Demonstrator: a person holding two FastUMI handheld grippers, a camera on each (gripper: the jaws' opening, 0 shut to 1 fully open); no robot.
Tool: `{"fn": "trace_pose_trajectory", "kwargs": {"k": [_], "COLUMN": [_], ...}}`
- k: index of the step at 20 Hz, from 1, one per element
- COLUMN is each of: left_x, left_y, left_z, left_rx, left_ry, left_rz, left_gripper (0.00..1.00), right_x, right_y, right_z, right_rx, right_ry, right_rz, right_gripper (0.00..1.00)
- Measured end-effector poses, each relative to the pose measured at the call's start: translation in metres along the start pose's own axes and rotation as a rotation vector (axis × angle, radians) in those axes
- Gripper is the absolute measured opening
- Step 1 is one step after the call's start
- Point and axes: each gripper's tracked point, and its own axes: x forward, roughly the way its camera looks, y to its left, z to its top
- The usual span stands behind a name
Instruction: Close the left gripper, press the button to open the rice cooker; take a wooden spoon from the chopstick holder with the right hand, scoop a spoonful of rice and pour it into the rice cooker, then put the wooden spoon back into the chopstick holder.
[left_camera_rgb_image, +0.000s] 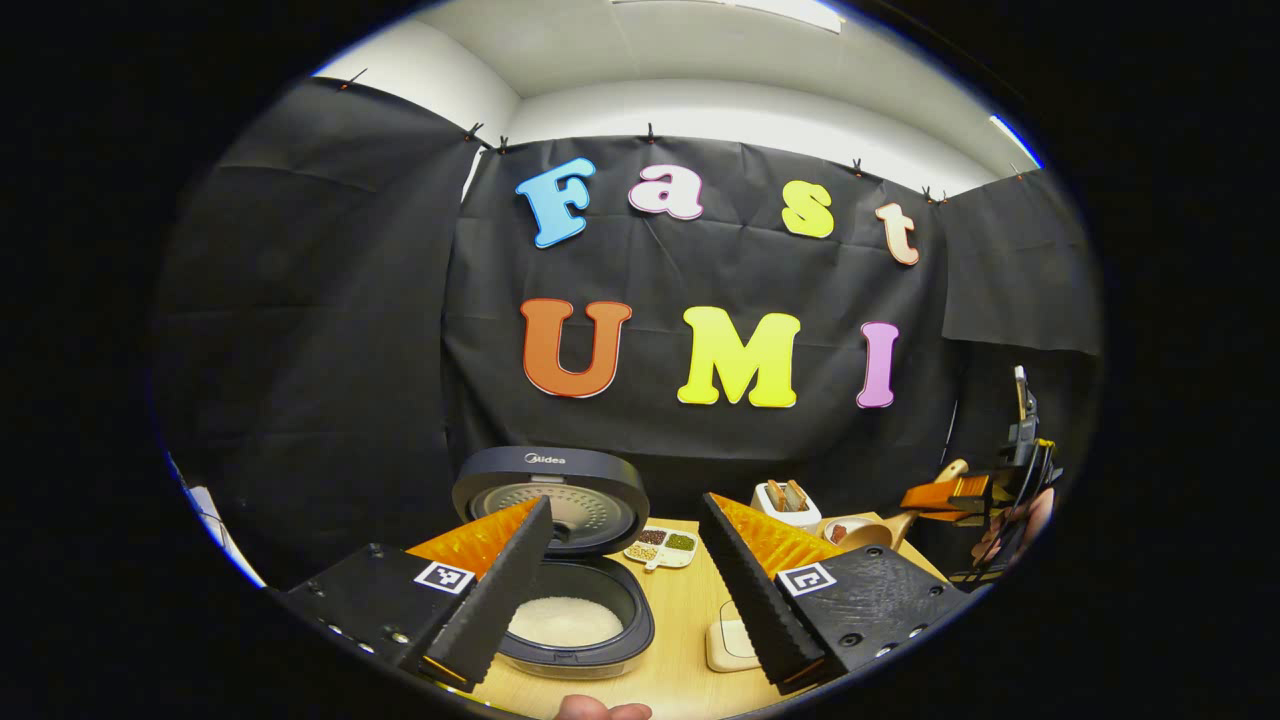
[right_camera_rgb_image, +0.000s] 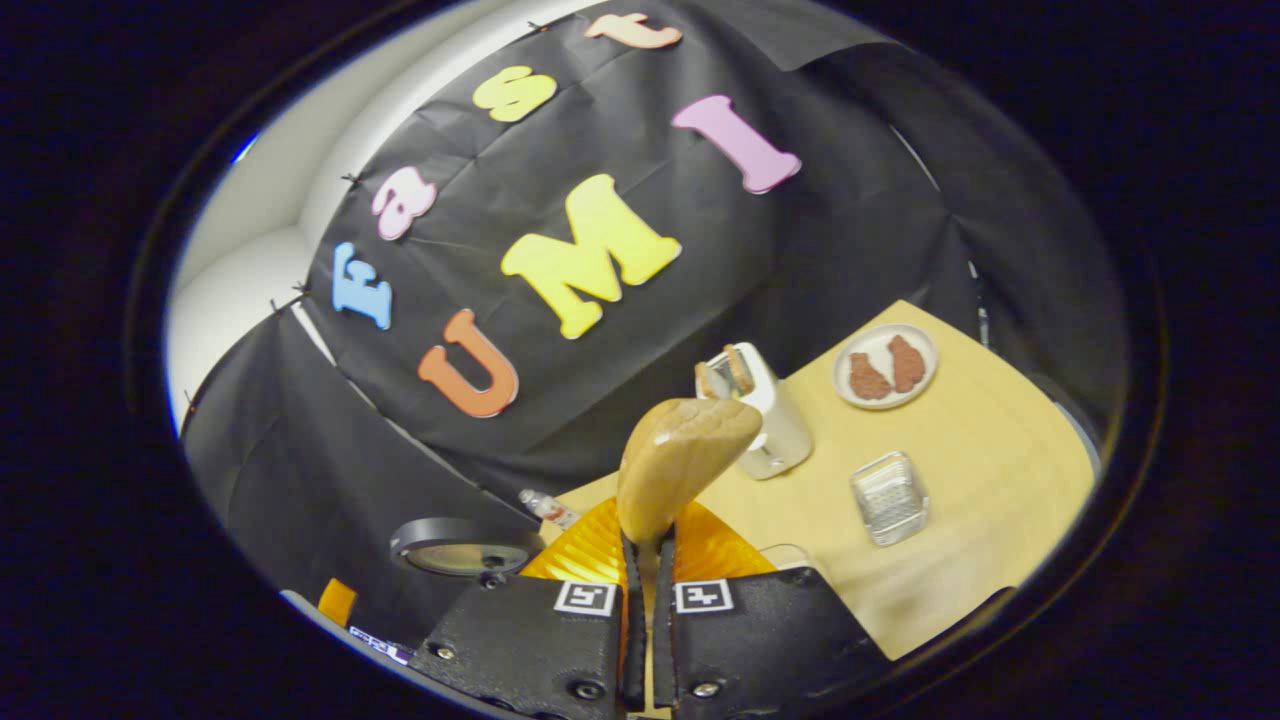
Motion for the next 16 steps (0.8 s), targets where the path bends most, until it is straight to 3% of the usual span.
{"fn": "trace_pose_trajectory", "kwargs": {"k": [4, 8, 16], "left_x": [0.009, 0.014, 0.021], "left_y": [-0.02, -0.042, -0.048], "left_z": [-0.003, 0.003, -0.001], "left_rx": [0.009, 0.026, 0.056], "left_ry": [0.018, 0.017, 0.045], "left_rz": [-0.001, -0.009, 0.059], "left_gripper": [0.95, 0.95, 0.95], "right_x": [-0.002, 0.021, 0.089], "right_y": [-0.069, -0.114, -0.164], "right_z": [0.02, 0.037, 0.033], "right_rx": [-0.038, -0.137, -0.217], "right_ry": [-0.031, -0.046, -0.034], "right_rz": [-0.124, -0.201, -0.244], "right_gripper": [0.08, 0.08, 0.08]}}
